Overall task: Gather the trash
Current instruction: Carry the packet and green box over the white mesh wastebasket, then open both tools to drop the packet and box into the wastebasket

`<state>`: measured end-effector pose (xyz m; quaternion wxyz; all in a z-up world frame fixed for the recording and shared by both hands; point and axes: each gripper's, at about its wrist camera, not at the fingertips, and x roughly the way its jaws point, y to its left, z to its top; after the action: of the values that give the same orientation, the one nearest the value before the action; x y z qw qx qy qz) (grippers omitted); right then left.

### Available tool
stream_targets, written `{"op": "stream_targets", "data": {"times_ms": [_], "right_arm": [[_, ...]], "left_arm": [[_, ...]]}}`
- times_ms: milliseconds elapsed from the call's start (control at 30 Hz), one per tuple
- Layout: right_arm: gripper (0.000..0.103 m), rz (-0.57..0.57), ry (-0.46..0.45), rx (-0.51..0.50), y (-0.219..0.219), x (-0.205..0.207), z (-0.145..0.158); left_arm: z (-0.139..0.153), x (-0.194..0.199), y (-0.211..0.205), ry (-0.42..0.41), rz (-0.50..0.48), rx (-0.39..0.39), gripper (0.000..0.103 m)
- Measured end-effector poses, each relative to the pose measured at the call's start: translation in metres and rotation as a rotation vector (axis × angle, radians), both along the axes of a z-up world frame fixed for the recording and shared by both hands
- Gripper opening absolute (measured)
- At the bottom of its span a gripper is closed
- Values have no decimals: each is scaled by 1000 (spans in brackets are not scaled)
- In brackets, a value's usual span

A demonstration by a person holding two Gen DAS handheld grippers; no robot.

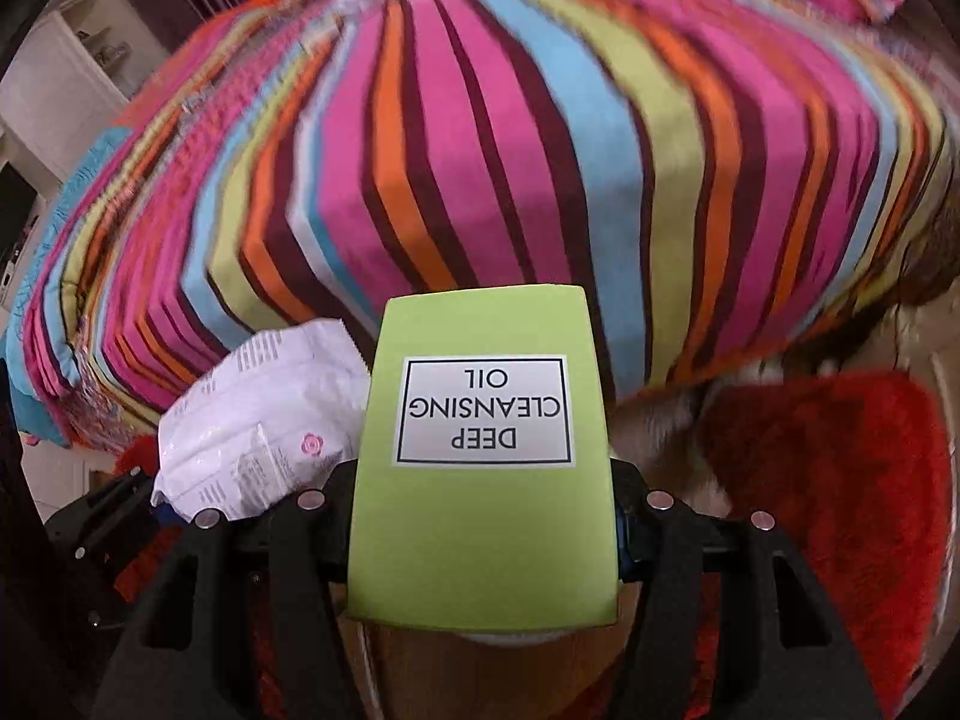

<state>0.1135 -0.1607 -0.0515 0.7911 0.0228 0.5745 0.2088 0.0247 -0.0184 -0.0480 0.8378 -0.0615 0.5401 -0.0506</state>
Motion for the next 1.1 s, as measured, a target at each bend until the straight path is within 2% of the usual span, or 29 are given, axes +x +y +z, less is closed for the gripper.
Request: {"op": "stream_targets", "data": {"times_ms": [167,300,433,500,633,800,1100], "right_arm": [[55,-47,214,-9,-6,11,-44],[55,-85,341,-21,-12,11,-72],[55,-114,451,-33,-14,14,-99],[55,-125,488,-49,-13,14,-110],[55,-128,539,-109,-8,15,-129],[55,-114,591,-158,-2,16,-150],[55,-118,665,-189,0,17,-182]], "left_arm": [[-34,13,-5,153,-14,0,42],[-57,22,-5,249,-13,-11,42],[-84,30,0,357,12,-62,42],[-103,34,4,426,34,-96,42],[-126,41,9,504,78,-147,42],[-153,40,1,593,60,-119,42],[-188,40,2,687,81,-146,42]]}}
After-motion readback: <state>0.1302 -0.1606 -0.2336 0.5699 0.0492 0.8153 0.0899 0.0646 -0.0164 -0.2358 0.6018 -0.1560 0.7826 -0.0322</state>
